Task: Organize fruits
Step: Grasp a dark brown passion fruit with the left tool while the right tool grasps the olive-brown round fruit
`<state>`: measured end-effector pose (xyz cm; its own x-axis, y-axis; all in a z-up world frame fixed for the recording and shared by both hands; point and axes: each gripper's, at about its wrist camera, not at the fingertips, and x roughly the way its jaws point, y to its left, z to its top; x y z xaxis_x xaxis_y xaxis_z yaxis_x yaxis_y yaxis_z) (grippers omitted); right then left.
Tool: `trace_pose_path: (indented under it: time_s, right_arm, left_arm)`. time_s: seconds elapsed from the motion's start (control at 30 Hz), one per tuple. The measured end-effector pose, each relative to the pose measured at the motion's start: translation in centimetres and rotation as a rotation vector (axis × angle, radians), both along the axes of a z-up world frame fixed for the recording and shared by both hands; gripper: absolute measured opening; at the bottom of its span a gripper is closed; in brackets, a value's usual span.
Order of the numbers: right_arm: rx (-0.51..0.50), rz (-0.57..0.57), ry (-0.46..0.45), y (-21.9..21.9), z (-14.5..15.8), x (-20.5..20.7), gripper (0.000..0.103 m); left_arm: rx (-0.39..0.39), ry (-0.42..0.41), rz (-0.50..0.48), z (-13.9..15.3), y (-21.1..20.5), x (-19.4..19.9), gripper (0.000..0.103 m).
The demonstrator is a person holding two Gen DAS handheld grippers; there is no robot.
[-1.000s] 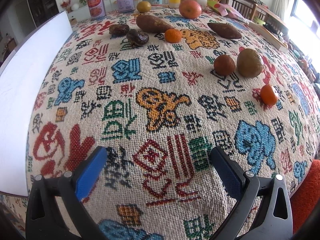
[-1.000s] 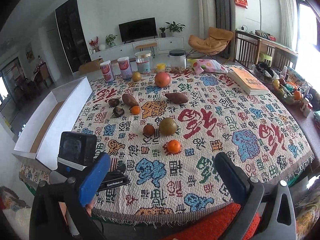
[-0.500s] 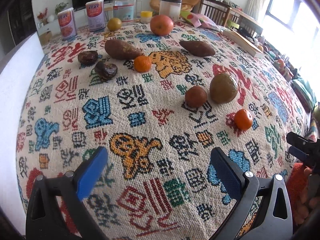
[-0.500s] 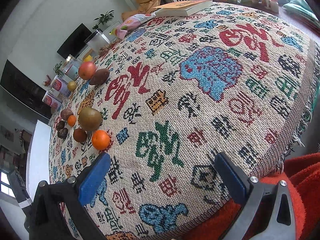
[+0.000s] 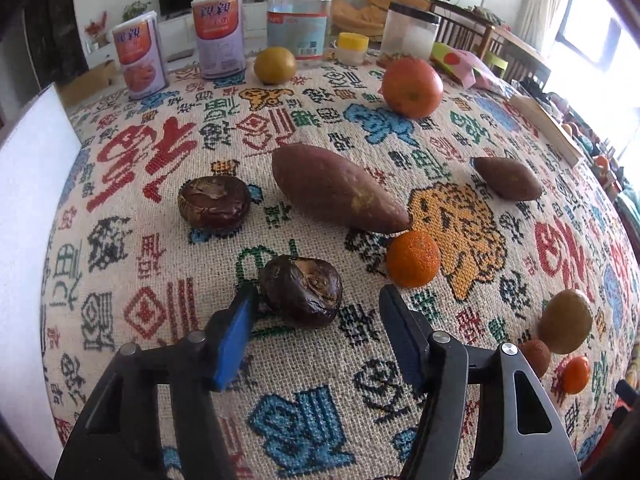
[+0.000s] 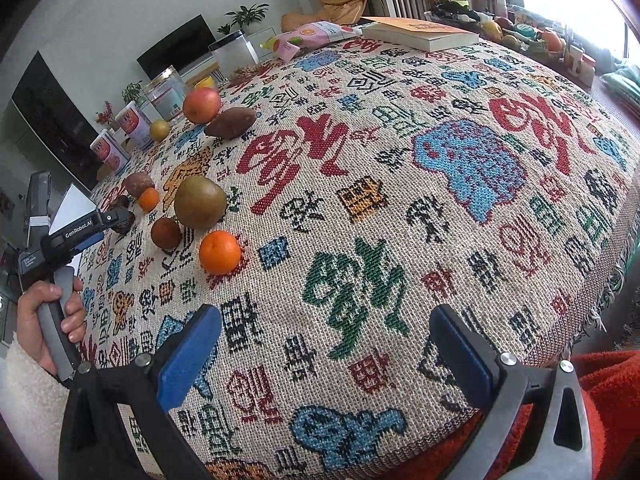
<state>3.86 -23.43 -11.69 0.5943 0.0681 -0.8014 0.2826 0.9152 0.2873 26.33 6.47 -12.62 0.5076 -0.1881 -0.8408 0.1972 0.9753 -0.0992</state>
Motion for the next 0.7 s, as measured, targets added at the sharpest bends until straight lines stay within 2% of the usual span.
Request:
trace_pose_path:
  time_s: [0.03, 0.07, 0.1, 0.2, 0.3, 0.43, 0.5, 0.53, 0.6, 0.7]
  right_arm:
    - [0.010, -0.003, -0.006, -0.2, 0.0, -0.1, 0.103]
    - [0.022, -0.007, -0.007, -0.3, -0.1, -0.1, 0.103]
    - [0.036, -0.012, -0.006, -0.5, -0.2, 0.0, 0.103]
    - [0.080, -0.001, 0.002, -0.8, -0.6, 0.3, 0.103]
    - [0.106, 0.041, -0.010, -0.5, -0.5, 0.5, 0.103]
    - [0.093, 0.192, -0.020, 1.1, 0.4, 2.3, 0.101]
    - [-0.001, 0.284, -0.022, 2.6, 1.2, 3.9, 0.082]
    - [-0.047, 0.325, -0.022, 3.3, 1.6, 4.8, 0.080]
    - [-0.068, 0.389, -0.021, 4.4, 2.4, 6.9, 0.078]
    - [0.010, 0.437, -0.008, 5.5, 2.8, 11.2, 0.077]
  left_arm:
    - [-0.008, -0.018, 0.006, -0.1, 0.1, 0.0, 0.062]
    - [-0.012, -0.034, 0.004, 0.0, 0.1, 0.0, 0.055]
    - [-0.016, -0.040, -0.002, 0.0, 0.1, 0.0, 0.037]
    - [-0.072, -0.050, -0.007, 0.3, 0.5, -0.8, 0.035]
    - [-0.096, -0.046, -0.004, 0.8, 1.0, -2.7, 0.034]
    - [-0.163, -0.014, -0.004, 1.4, 1.9, -7.1, 0.034]
    - [-0.174, -0.003, 0.001, 1.4, 2.4, -9.3, 0.034]
    - [-0.178, 0.001, 0.005, 1.5, 2.8, -10.4, 0.034]
    - [-0.193, 0.008, 0.021, 1.7, 3.4, -12.1, 0.034]
    - [-0.227, 0.021, 0.046, 2.5, 4.4, -13.9, 0.034]
